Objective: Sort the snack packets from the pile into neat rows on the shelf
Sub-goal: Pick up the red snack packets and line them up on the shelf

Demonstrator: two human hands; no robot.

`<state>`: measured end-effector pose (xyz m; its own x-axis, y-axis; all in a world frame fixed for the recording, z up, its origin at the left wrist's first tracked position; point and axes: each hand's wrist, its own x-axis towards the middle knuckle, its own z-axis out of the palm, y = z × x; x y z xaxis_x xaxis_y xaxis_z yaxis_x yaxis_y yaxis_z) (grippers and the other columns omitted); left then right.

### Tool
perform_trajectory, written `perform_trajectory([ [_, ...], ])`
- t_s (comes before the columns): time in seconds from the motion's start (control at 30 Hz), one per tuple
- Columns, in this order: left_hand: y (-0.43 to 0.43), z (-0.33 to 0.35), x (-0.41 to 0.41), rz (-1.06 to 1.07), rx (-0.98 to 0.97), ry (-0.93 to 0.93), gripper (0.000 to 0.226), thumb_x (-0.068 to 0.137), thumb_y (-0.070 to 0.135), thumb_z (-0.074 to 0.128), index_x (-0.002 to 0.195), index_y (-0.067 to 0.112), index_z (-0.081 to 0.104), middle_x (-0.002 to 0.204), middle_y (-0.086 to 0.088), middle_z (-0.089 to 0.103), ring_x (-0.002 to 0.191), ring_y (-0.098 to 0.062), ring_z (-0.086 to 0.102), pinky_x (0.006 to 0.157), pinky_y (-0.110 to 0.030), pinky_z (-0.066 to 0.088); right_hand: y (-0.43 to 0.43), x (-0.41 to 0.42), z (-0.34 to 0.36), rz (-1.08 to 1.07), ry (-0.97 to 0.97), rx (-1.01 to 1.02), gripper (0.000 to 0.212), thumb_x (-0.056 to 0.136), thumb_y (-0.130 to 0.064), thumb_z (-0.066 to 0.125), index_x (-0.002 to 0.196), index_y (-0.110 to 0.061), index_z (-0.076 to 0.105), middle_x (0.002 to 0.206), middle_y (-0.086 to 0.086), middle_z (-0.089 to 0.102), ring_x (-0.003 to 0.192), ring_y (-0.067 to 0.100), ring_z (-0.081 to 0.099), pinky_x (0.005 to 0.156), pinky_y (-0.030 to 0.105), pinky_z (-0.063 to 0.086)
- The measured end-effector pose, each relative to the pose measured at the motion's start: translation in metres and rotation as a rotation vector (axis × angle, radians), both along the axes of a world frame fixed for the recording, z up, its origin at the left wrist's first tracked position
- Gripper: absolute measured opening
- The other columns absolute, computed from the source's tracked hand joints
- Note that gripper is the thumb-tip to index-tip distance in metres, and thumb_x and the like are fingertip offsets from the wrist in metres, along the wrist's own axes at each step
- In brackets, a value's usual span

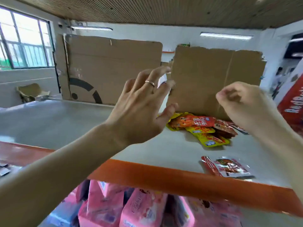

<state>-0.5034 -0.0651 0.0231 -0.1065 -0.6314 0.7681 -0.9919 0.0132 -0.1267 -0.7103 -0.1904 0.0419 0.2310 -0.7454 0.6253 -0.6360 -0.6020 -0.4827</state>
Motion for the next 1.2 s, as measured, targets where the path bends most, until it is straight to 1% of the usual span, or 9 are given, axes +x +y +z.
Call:
perform_trajectory([
  [0.1,-0.025,0.003,0.004,-0.086,0.03,-0.063,0.048,0.092,0.046,0.046,0.132,0.019,0.053,0.152,0.0,0.036,0.134,-0.022,0.035,0.096,-0.043,0.038,-0.005,0.006,-0.009,-0.106,0.059,0.073,0.021,0.087,-0.047,0.057,0.083,-0.028,0.064,0.087,-0.011,0.067,0.097,0.022,0.061,0.088,0.044,0.052],
  [0.2,-0.05,0.004,0.007,-0.12,0.059,-0.142,0.047,0.09,0.045,0.046,0.128,0.018,0.054,0.149,-0.001,0.04,0.131,-0.023,0.04,0.094,-0.042,0.039,-0.018,0.011,-0.015,-0.224,0.2,0.228,0.029,0.081,-0.052,0.054,0.08,-0.025,0.065,0.09,0.003,0.067,0.084,0.024,0.064,0.083,0.043,0.055],
  [0.27,-0.066,-0.001,0.008,-0.118,0.083,-0.159,0.044,0.089,0.045,0.042,0.117,0.016,0.058,0.139,-0.003,0.047,0.123,-0.024,0.048,0.092,-0.044,0.038,-0.028,0.016,-0.018,-0.317,0.33,0.33,0.04,0.075,-0.055,0.052,0.078,-0.017,0.062,0.083,0.008,0.061,0.076,0.027,0.061,0.08,0.04,0.056],
  [0.37,-0.088,-0.017,0.014,-0.099,0.151,-0.068,0.039,0.086,0.05,0.036,0.1,0.018,0.054,0.12,0.0,0.051,0.113,-0.022,0.051,0.088,-0.042,0.033,-0.041,0.026,-0.031,-0.422,0.458,0.381,0.043,0.075,-0.058,0.055,0.082,-0.016,0.057,0.085,0.011,0.05,0.084,0.032,0.059,0.084,0.039,0.052],
  [0.47,-0.097,-0.027,0.024,-0.098,0.295,0.14,0.044,0.081,0.057,0.029,0.102,0.025,0.05,0.114,0.007,0.046,0.113,-0.015,0.045,0.092,-0.039,0.026,-0.053,0.031,-0.047,-0.42,0.449,0.346,0.044,0.079,-0.058,0.06,0.071,-0.015,0.05,0.082,0.013,0.055,0.076,0.03,0.055,0.071,0.032,0.046],
  [0.57,-0.1,-0.033,0.031,-0.105,0.372,0.155,0.046,0.079,0.057,0.028,0.106,0.026,0.049,0.114,0.008,0.045,0.112,-0.015,0.046,0.092,-0.039,0.024,-0.056,0.032,-0.048,-0.375,0.417,0.332,0.051,0.08,-0.055,0.064,0.06,-0.013,0.041,0.067,0.012,0.046,0.066,0.029,0.049,0.061,0.03,0.042],
  [0.7,-0.103,-0.033,0.03,-0.167,0.339,0.172,0.034,0.088,0.052,0.036,0.106,0.027,0.049,0.114,0.008,0.046,0.11,-0.015,0.046,0.095,-0.04,0.025,-0.052,0.031,-0.041,-0.349,0.383,0.328,0.047,0.086,-0.04,0.068,0.055,-0.009,0.049,0.051,0.007,0.043,0.052,0.023,0.043,0.047,0.029,0.028],
  [0.8,-0.105,-0.037,0.029,-0.202,0.301,0.144,0.026,0.092,0.049,0.041,0.105,0.028,0.049,0.113,0.008,0.046,0.107,-0.015,0.046,0.095,-0.041,0.026,-0.05,0.029,-0.042,-0.339,0.375,0.304,0.048,0.087,-0.031,0.066,0.05,-0.008,0.047,0.047,0.007,0.042,0.051,0.024,0.044,0.046,0.029,0.028],
  [1.2,-0.105,-0.046,0.029,-0.268,0.302,0.181,0.017,0.094,0.048,0.043,0.104,0.035,0.045,0.113,0.014,0.043,0.103,-0.007,0.039,0.089,-0.031,0.015,-0.047,0.027,-0.052,-0.295,0.327,0.269,0.048,0.086,-0.035,0.061,0.048,-0.014,0.04,0.056,0.008,0.044,0.058,0.029,0.046,0.05,0.03,0.03],
])
